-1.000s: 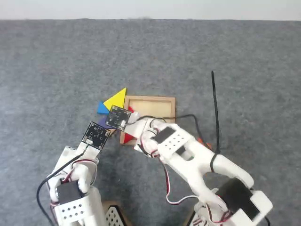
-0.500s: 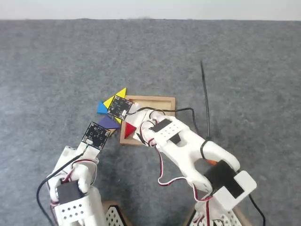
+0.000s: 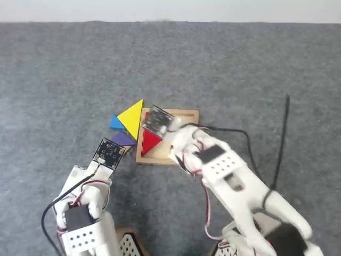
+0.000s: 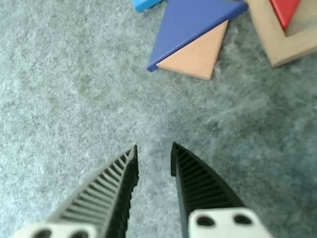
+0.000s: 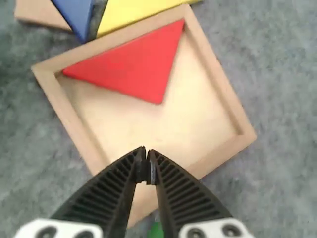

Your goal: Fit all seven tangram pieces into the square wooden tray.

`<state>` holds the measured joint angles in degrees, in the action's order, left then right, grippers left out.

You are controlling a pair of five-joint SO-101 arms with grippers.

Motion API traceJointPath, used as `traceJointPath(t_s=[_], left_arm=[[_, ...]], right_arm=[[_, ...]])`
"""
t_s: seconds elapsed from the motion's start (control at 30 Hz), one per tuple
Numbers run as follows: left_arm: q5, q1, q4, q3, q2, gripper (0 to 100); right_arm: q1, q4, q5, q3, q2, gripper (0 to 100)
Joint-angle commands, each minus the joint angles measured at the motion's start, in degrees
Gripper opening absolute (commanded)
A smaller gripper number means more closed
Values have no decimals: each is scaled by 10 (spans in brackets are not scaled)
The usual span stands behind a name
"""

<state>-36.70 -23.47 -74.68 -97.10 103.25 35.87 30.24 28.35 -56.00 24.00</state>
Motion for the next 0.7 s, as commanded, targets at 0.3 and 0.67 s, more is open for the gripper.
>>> traceJointPath(t_s=[0.3, 0.67], left_arm=[[41, -28, 46, 30, 11, 116], [138, 113, 19, 253, -121, 167]], right_arm=[[-157, -6, -137, -60, 86, 16], [-180, -8, -142, -77, 86, 16]])
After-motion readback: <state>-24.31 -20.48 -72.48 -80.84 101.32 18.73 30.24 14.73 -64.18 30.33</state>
